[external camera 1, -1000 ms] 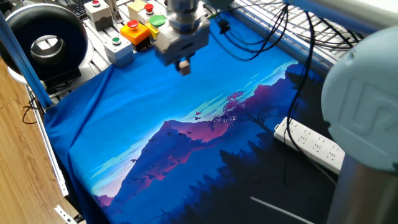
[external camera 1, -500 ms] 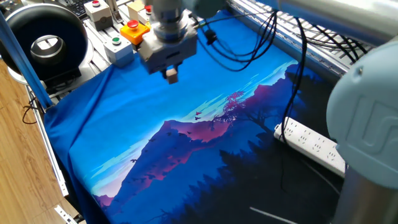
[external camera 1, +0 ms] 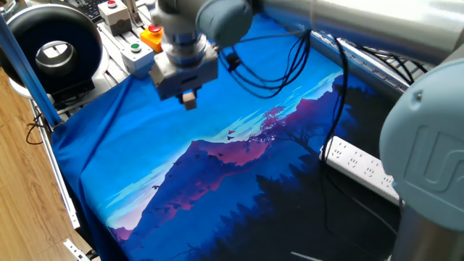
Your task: Pick up the small block on the left and move it to the right
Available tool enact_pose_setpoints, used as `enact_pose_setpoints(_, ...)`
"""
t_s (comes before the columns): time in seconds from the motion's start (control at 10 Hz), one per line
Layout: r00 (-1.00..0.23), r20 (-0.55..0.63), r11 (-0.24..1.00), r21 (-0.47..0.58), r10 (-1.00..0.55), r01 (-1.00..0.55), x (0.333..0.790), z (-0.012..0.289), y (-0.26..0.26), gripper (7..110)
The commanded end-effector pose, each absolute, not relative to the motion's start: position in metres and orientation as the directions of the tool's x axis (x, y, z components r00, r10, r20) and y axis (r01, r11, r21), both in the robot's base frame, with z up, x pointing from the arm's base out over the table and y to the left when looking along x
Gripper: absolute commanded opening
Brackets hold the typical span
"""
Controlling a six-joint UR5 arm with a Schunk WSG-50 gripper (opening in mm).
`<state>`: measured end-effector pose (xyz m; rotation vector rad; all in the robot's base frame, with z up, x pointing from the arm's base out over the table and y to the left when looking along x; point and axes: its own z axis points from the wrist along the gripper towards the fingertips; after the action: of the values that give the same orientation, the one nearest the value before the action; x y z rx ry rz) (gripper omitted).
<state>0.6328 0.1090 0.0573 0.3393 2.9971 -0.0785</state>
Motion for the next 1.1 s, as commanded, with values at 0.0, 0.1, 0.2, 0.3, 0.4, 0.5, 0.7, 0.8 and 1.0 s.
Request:
enact_pose_setpoints(0.0,-0.958,-0.15,0.967,-0.034,0.244,0.252,0.64,0.034,0.122,7)
enact_pose_setpoints(0.1,-0.957,-0.15,0.966,-0.035,0.247,0.255,0.641,0.029,0.123,7)
enact_pose_setpoints(0.2,-0.956,-0.155,0.966,-0.034,0.25,0.258,0.644,0.024,0.124,7)
enact_pose_setpoints(0.3,-0.954,-0.163,0.965,-0.032,0.253,0.262,0.647,0.018,0.125,7)
enact_pose_setpoints(0.4,-0.952,-0.169,0.964,-0.032,0.254,0.263,0.65,0.012,0.126,7)
enact_pose_setpoints(0.5,-0.951,-0.175,0.964,-0.032,0.253,0.263,0.653,0.006,0.126,7)
enact_pose_setpoints(0.7,-0.95,-0.184,0.965,-0.031,0.252,0.262,0.657,-0.001,0.125,7)
enact_pose_setpoints(0.8,-0.948,-0.192,0.964,-0.028,0.255,0.265,0.66,-0.006,0.125,7)
enact_pose_setpoints(1.0,-0.946,-0.195,0.963,-0.023,0.259,0.269,0.663,-0.012,0.126,7)
